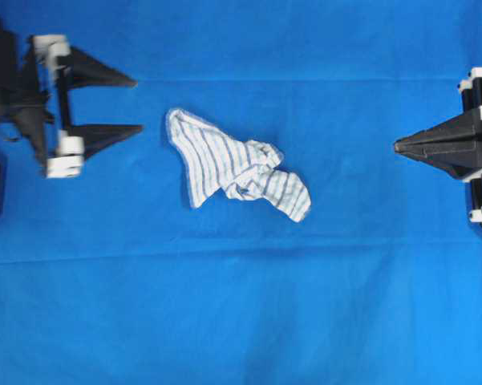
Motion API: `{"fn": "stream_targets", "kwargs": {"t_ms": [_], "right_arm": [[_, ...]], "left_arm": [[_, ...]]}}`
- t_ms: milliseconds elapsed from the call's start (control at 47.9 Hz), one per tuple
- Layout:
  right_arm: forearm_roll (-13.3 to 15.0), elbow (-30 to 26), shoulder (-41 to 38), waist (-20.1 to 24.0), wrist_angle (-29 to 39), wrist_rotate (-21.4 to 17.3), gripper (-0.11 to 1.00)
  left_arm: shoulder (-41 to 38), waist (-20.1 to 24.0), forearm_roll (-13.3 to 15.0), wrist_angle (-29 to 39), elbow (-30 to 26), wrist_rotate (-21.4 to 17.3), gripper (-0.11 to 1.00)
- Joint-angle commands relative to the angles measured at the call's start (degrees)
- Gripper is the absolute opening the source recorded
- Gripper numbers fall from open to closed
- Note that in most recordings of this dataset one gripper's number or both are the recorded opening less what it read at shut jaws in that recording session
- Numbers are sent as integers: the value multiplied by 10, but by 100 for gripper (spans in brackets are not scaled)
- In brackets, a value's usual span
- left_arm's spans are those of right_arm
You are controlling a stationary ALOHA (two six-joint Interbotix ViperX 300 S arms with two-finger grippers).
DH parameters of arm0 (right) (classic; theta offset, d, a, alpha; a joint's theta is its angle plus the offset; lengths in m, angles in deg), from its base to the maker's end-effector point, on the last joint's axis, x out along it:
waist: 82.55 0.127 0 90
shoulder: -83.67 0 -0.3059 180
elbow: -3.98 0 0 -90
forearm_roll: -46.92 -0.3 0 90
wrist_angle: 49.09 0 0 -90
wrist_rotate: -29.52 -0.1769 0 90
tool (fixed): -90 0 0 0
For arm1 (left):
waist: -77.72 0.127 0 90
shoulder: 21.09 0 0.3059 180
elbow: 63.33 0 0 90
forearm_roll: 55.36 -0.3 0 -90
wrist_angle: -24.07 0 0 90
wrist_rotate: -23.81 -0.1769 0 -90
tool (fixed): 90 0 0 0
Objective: Hand over the towel.
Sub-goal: 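Move the left gripper open toward the white blue-striped towel, then close the left gripper on the towel's left edge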
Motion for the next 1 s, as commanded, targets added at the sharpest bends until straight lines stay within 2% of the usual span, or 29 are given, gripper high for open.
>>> {"fn": "stream_targets", "kwargs": {"t_ms": [0, 63, 146, 397, 585, 773, 836, 877, 982], "right_arm": [[-2, -14, -4, 2, 0, -1, 0], [-2, -14, -4, 2, 3, -1, 0], [-2, -14, -4, 2, 6, -1, 0], [-4, -13, -6, 2, 18, -1, 0], [-4, -12, -10, 2, 18, -1, 0], [-4, -12, -11, 2, 18, -1, 0], [-3, -12, -11, 2, 18, -1, 0], [-4, -12, -11, 2, 18, -1, 0], [-4, -12, -11, 2, 19, -1, 0]], "left_arm": [[-61, 8, 1, 33, -42, -9, 89], [-105, 9, 1, 54, -62, -16, 94], [-172, 8, 1, 69, -88, -20, 93], [-352, -4, 1, 46, -146, -20, 93], [-423, -15, 1, 32, -171, -21, 94], [-430, -15, 1, 44, -169, -21, 92], [-429, -15, 1, 55, -170, -21, 87], [-427, -16, 1, 66, -171, -22, 79], [-416, -17, 1, 81, -171, -24, 50]]}}
